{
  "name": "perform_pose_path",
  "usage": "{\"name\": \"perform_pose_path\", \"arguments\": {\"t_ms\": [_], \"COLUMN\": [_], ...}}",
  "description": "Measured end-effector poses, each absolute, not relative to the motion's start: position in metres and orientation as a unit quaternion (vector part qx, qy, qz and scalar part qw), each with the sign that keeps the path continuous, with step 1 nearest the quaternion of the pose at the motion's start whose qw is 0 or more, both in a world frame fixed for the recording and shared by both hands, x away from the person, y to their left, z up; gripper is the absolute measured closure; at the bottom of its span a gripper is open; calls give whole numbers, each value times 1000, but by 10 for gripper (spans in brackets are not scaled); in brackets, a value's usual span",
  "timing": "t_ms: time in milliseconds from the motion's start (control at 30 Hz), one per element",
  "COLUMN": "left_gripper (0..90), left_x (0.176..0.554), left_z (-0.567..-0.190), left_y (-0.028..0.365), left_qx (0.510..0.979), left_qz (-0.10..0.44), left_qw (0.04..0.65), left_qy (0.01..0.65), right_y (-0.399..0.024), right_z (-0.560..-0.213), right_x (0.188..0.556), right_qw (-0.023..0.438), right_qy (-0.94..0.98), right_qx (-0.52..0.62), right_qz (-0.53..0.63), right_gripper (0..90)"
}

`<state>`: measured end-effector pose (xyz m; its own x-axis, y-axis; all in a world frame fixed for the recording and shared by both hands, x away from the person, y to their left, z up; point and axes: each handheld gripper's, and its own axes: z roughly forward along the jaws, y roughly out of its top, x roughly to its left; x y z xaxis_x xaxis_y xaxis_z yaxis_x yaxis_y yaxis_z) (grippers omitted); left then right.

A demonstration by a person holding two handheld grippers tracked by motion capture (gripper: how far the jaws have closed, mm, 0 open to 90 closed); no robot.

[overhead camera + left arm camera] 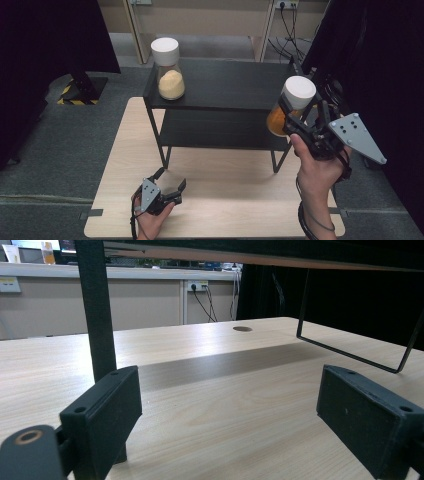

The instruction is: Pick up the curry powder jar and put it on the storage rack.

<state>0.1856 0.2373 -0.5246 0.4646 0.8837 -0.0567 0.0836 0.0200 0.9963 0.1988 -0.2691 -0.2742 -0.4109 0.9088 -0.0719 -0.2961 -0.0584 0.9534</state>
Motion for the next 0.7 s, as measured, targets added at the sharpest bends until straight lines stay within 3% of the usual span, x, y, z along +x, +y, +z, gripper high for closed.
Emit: {"name": "perform_pose_path", "arguments": {"t_ms": [700], "left_gripper": [104], "left_x": [186], "left_z": [-525], "left_y": [238], "left_qx": [614], "left_qz": [335], "left_qw": [597], "left_qy": [394], "right_y": [-263], "right_z": [-253], "right_x": [223], "right_qw": [460], "right_qy": [503], "right_qx": [318], "right_qz": [659], "right_gripper": [337]}}
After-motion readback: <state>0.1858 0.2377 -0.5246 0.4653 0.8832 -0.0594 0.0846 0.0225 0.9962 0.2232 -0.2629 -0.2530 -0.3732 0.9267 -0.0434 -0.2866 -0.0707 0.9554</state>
